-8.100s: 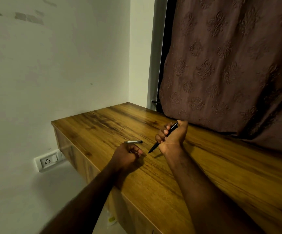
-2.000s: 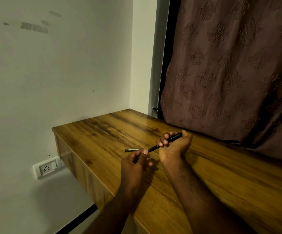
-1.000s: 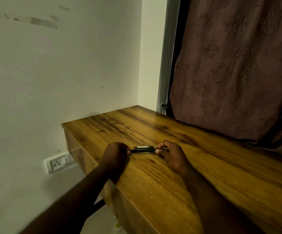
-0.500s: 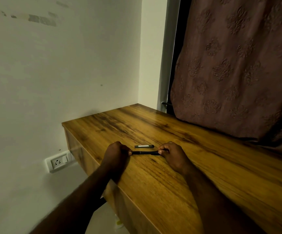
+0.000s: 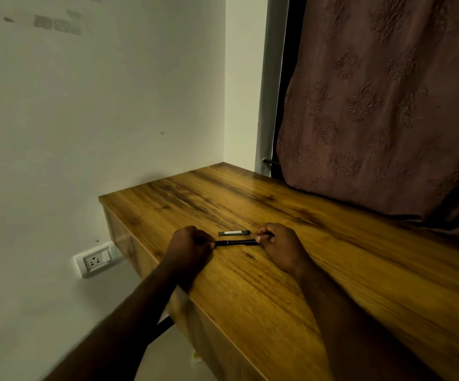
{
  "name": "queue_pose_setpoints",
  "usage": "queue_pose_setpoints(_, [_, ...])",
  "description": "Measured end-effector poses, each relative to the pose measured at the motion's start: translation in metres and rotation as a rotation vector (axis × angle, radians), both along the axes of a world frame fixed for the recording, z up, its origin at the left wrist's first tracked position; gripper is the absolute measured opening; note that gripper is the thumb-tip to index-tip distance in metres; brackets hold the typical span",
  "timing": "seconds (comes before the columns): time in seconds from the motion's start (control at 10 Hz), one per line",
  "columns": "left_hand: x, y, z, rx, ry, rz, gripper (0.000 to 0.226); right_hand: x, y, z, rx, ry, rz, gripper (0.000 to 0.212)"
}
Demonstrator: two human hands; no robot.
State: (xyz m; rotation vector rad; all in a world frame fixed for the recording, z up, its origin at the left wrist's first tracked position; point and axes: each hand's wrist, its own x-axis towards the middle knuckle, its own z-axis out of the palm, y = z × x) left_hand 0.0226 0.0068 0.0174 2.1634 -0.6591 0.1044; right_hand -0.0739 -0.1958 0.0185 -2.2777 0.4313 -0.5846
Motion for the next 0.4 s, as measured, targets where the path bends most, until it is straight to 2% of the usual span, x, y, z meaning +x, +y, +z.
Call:
queue_pose_setpoints(0.2, [0.001,0.0019,0.0021,-0.004,0.038,0.014,0.022,-0.0037,0.0017,0.0023,0.036,-0.013,-0.062,0.022])
queue_pose_setpoints(0.3, [0.0003,0.0018,0.0014,-0.039,0.046,0.018,0.023,-0.0052,0.0058,0.0033,-0.042,-0.007,-0.083,0.02])
queue_pose_setpoints(0.4, [-0.0029,-0.0011,0.0032,-0.066,-0.002,0.054,0.029,-0.0055,0.0073,0.0072,-0.076,-0.088,-0.121,0.023])
